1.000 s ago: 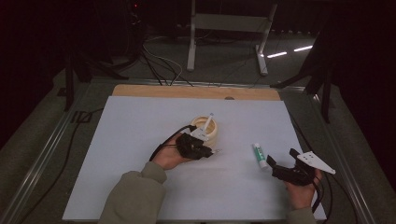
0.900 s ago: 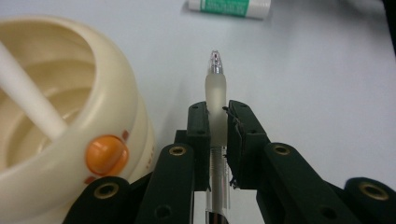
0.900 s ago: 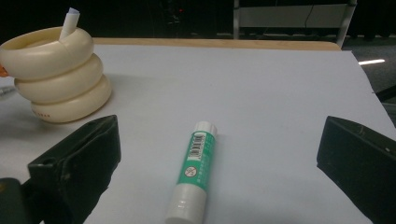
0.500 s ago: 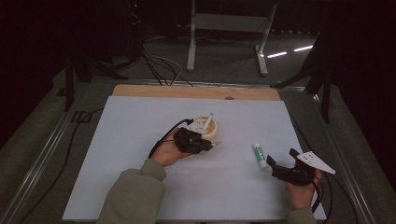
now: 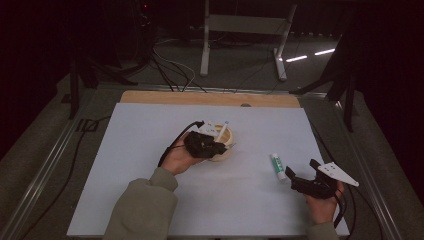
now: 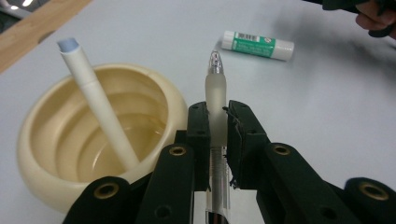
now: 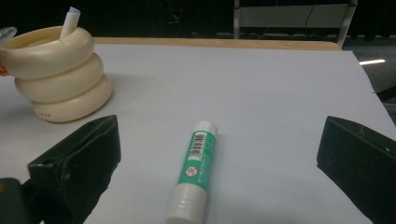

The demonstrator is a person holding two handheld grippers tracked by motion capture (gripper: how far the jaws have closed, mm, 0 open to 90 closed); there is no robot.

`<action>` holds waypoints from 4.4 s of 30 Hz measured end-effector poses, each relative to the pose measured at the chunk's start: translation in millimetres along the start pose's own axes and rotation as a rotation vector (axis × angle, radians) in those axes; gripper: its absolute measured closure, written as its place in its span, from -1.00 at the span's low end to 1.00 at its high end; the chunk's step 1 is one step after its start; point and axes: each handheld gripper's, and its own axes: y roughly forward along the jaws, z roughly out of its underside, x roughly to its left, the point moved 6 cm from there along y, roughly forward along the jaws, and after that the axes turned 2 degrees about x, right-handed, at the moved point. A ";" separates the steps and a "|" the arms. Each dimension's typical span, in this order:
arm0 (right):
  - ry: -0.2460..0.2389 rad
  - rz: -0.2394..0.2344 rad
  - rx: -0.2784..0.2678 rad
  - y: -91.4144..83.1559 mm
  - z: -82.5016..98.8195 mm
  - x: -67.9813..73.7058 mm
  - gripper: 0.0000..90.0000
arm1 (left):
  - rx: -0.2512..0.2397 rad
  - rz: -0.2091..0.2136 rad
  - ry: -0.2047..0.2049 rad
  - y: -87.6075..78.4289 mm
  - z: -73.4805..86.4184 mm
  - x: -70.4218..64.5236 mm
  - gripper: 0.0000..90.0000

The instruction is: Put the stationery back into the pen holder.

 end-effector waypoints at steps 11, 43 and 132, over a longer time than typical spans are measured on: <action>0.000 0.000 0.002 0.1 0.1 0.2 -1.00 | -0.013 -0.029 -0.027 -3.8 -6.1 6.2 0.79; -0.001 -0.001 0.004 0.5 0.4 0.2 -1.00 | -0.051 -0.113 -0.122 -11.4 -18.9 27.0 0.79; -0.004 -0.007 0.001 0.6 -0.1 0.8 -1.00 | -0.245 -0.230 -0.272 4.5 -66.9 61.3 0.78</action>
